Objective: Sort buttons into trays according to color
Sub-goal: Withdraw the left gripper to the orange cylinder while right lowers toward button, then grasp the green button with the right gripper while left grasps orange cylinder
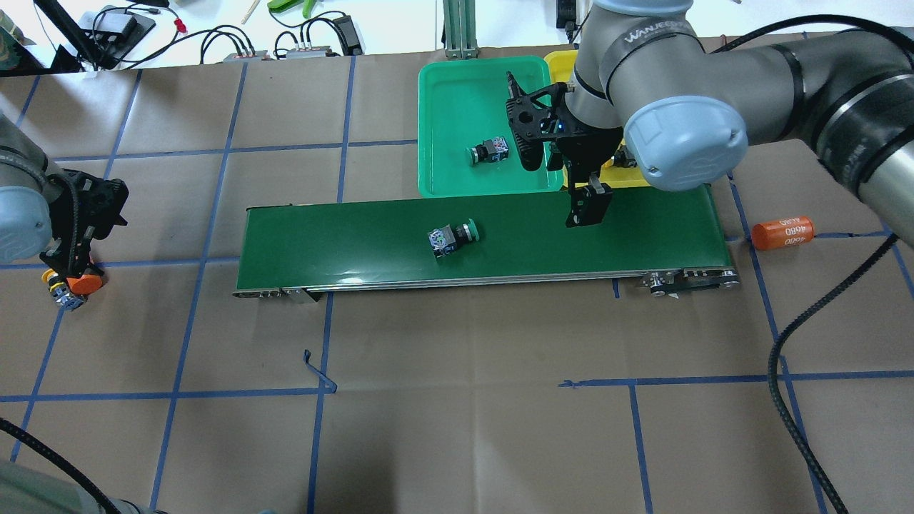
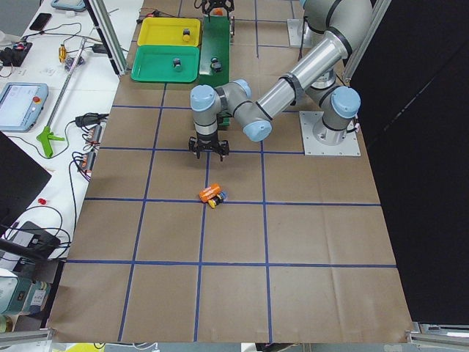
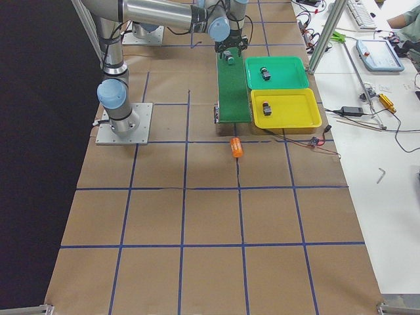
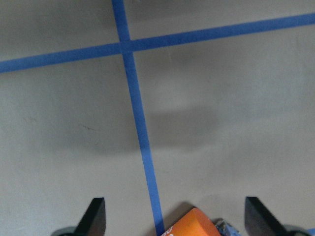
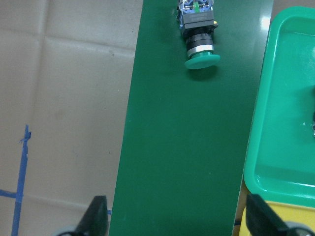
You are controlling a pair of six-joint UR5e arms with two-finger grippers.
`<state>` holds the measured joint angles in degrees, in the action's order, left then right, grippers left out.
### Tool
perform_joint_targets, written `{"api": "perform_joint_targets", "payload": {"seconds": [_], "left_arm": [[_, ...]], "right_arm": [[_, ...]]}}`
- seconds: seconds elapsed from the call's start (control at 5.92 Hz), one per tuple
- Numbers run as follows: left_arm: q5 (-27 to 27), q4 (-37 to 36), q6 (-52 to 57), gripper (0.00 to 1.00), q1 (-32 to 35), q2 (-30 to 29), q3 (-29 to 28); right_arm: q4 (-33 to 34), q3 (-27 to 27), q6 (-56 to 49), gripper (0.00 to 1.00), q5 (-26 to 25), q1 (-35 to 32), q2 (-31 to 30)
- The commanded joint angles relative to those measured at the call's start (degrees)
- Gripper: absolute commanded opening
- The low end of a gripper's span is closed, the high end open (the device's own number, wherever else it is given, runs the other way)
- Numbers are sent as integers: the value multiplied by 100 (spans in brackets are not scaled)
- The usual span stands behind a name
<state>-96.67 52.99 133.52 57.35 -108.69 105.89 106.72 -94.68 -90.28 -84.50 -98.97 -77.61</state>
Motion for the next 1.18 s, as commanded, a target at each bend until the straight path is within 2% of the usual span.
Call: {"api": "perform_joint_targets", "payload": {"seconds": [0.0, 0.34, 0.68, 1.01], "left_arm": [[8, -375, 1005, 99, -214, -370, -190], [-1, -421, 1377, 99, -662, -757, -420], [17, -500, 1431, 99, -690, -1030, -438], [8, -483, 1423, 99, -716, -1006, -307]], "right_arm": [[156, 11, 578, 100, 47, -60, 228], [1091, 29, 1298, 100, 48, -576, 815], [1211, 3, 1312, 100, 39, -667, 1072], [1158, -111, 629, 100, -145, -536, 1056]]}}
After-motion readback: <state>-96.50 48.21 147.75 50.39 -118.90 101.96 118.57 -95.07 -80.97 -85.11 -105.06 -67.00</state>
